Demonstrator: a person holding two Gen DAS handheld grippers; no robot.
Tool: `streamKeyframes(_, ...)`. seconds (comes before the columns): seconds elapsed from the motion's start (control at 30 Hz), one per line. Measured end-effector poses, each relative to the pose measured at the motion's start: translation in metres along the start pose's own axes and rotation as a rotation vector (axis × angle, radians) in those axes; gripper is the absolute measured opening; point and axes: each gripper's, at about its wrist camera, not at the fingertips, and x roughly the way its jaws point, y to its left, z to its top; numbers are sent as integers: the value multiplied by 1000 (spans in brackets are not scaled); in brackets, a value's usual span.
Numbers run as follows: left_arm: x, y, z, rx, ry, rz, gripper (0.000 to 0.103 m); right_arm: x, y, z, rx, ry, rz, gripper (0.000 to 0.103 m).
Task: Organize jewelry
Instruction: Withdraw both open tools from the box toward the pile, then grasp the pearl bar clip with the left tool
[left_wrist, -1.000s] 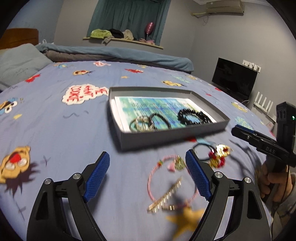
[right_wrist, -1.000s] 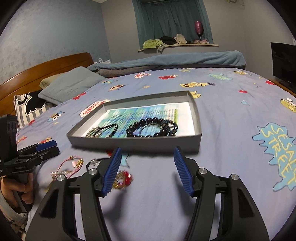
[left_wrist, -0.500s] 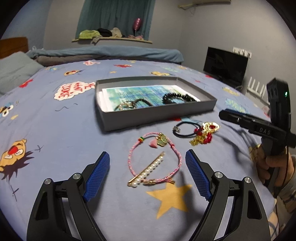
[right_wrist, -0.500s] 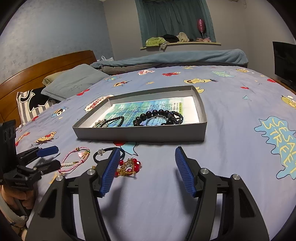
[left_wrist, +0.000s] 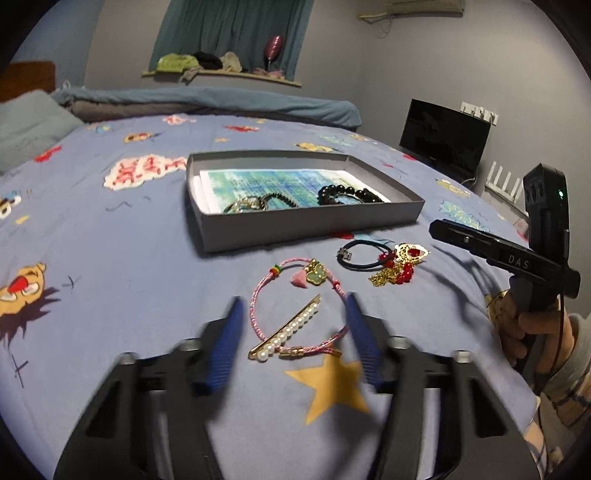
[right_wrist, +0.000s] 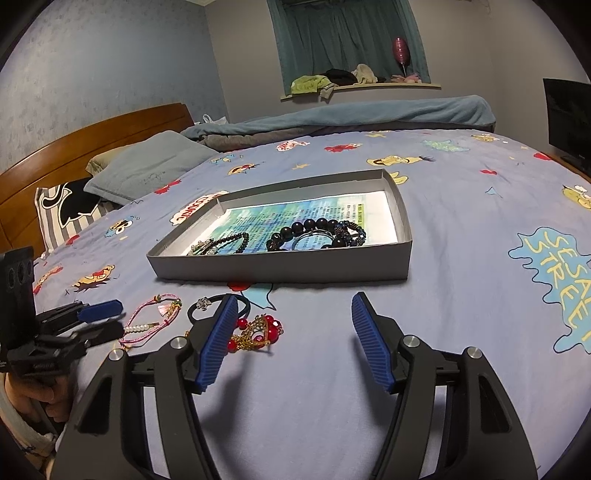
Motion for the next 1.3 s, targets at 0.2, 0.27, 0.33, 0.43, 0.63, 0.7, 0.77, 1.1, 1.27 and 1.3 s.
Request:
streamKeyframes(0.2,5,-7,-2,43,31,20,34,1,-1,0,7,3,4,64)
streamKeyframes(0.27,11,-8,-2,48,59,36,34,1,-1,0,7,4,4,64)
streamKeyframes(0.33,17,-8,-3,53,86,53,33,1,-1,-1,4,4,4,64)
streamKeyframes(0.43,19,-9,-4,59,98,71,26,2,1,-1,0,13,5,64)
streamKeyframes(0.63,14,-10,-6,64,77,65,8,3,6,-4,-21,36,10,64)
streamKeyframes(0.7,9,-8,-7,52,54,54,6,4,9,-5,-33,45,12,64)
streamKeyframes(0.77,6,-4,-6,32,32,43,6,4,11,-6,-42,52,12,64)
streamKeyframes(1.1,-8,8,-5,-48,-44,-4,6,25,23,-9,-94,161,9,63)
streamKeyframes(1.27,-7,6,-5,-45,-36,-5,6,33,27,-10,-112,196,40,22)
streamKeyframes(1.3,-7,6,-5,-44,-36,-5,6,33,27,-11,-111,198,43,19)
